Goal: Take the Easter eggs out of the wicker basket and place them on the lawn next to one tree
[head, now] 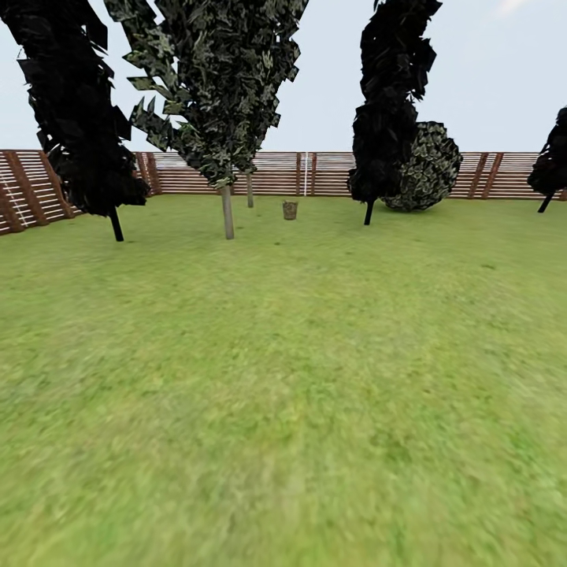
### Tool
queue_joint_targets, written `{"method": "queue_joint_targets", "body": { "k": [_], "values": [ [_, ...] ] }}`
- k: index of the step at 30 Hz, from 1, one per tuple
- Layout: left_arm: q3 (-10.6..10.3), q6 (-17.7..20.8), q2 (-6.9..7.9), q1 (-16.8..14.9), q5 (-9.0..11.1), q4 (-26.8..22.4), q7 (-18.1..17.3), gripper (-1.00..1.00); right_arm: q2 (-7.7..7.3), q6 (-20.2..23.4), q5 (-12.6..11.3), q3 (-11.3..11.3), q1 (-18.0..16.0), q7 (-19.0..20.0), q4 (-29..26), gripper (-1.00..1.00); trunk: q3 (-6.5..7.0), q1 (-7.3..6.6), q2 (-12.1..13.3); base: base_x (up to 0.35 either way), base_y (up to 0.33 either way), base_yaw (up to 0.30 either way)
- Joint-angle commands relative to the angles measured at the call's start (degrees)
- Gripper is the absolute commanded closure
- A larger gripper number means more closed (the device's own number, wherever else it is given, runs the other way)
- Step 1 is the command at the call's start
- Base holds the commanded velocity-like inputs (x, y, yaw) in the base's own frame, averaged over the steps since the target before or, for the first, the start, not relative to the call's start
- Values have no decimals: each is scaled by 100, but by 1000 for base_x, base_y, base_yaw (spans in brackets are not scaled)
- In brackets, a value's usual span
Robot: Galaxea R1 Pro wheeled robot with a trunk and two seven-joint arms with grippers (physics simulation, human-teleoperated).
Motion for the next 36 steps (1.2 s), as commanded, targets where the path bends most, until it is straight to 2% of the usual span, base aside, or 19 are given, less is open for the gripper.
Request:
{"method": "queue_joint_targets", "body": {
  "k": [1, 36],
  "values": [
    [3, -8, 0, 3, -3, -9, -2, -100, 9, -20, 35, 2, -4, -3, 2, -100, -4, 3, -2, 324, 0, 0],
    [5, -8, -3, 3, 14, -9, 3, -100, 25, -24, 26, -8, -1, -1, 0, -100, -4, 3, -2, 323, 0, 0]
  ]
}}
